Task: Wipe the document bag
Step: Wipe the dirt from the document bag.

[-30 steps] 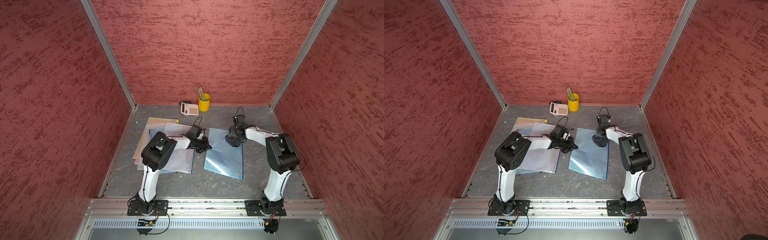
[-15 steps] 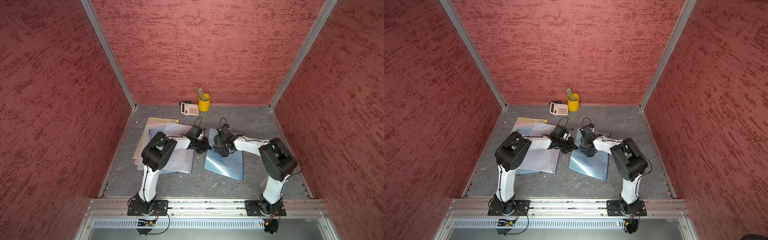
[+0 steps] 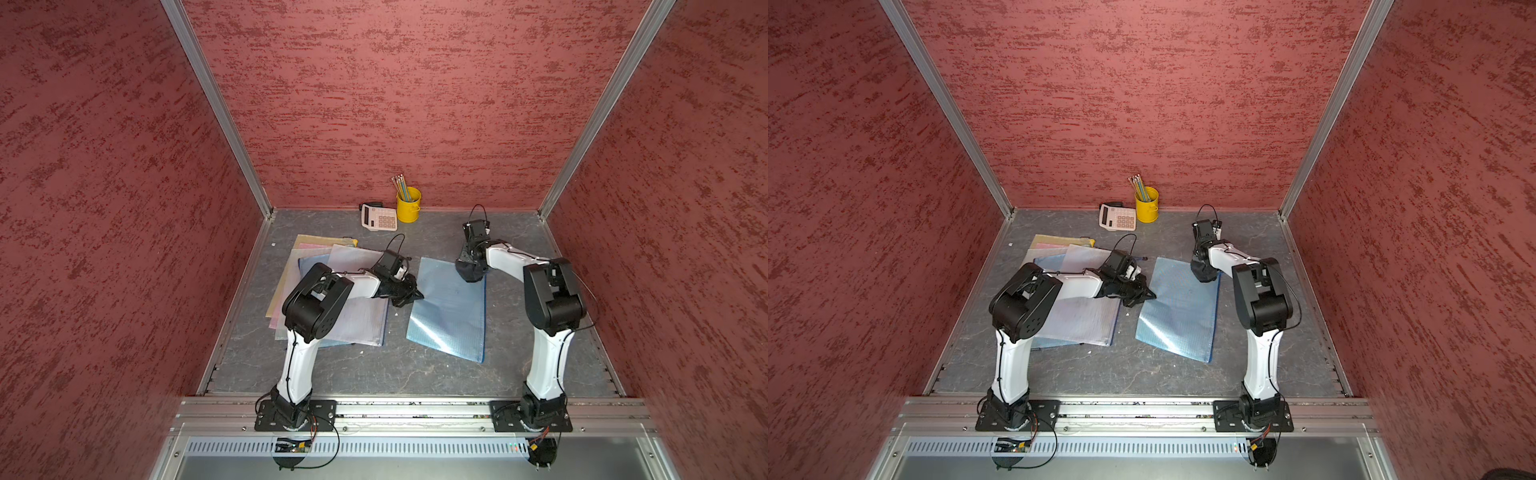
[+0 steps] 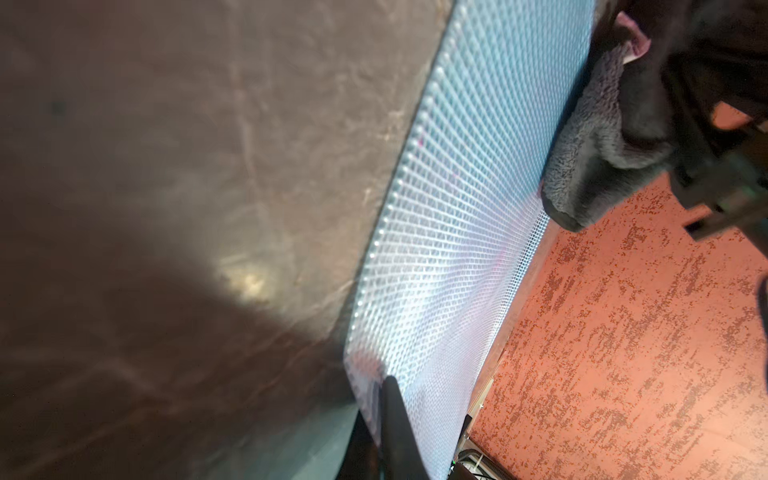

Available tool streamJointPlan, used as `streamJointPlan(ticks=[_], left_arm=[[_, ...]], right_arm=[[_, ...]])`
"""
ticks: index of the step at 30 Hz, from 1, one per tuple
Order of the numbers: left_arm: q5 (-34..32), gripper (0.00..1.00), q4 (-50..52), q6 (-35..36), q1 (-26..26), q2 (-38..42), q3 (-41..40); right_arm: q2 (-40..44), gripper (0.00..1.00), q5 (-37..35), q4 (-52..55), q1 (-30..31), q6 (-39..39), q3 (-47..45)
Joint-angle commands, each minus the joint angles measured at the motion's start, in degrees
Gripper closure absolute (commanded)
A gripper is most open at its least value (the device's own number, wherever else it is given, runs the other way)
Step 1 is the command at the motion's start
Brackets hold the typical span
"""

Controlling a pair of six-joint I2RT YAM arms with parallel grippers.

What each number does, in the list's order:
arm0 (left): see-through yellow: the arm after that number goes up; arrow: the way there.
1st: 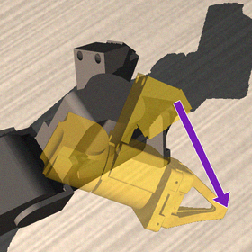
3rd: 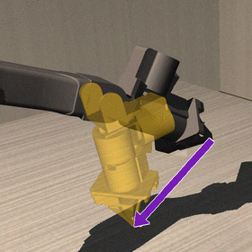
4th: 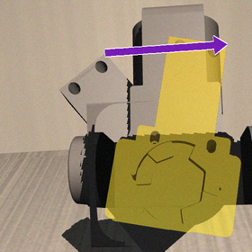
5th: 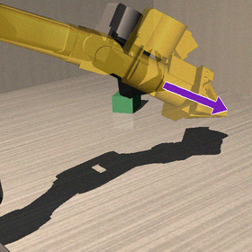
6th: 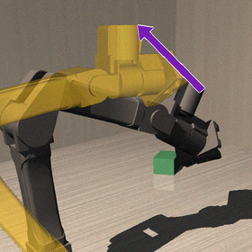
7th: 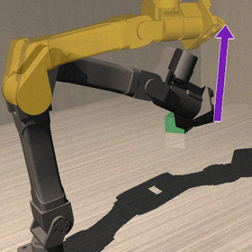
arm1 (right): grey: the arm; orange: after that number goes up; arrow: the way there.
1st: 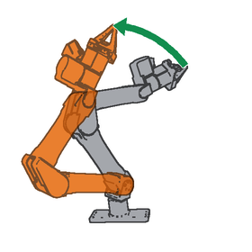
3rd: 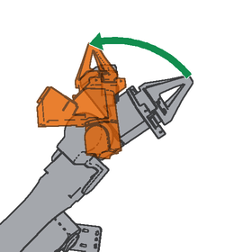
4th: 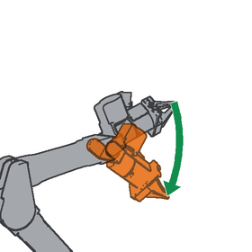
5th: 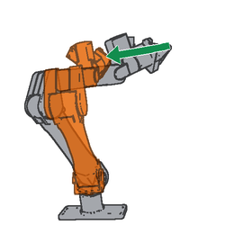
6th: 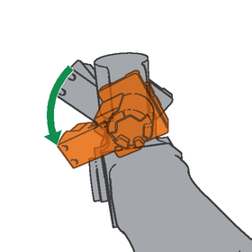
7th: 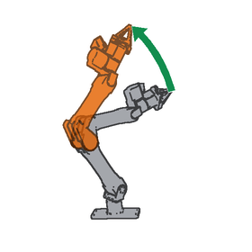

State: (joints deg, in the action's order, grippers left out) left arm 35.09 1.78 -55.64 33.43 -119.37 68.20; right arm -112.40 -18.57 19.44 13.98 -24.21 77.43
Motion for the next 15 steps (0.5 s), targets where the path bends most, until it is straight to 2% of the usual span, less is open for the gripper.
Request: streamJointPlan(ticks=[1,3,7,12,15], left_arm=[[-1.07,1.0,4.99,1.06,-0.12,-2.35,-0.8],[-1.25,1.0,4.94,0.85,-0.21,-2.51,-0.75],[-1.76,1.0,4.34,0.1,-0.3,-2.54,-1.03],[-1.42,1.0,3.84,-0.35,-0.3,-3.21,-0.82],[-0.75,1.0,4.08,0.06,-0.14,-3.5,-0.37]], right_arm=[[12.66,1.0,3.04,2.19,3.62,0.12,-3.74],[17.05,1.0,6.66,3.45,5.9,-2.48,-8.57],[21.1,1.0,8.34,3.02,11.7,-8.46,-19.96],[19.22,1.0,9.7,0.6,15.2,-12.33,-26.11],[15.71,1.0,6.74,1.74,14.67,-12.58,-25.74]])
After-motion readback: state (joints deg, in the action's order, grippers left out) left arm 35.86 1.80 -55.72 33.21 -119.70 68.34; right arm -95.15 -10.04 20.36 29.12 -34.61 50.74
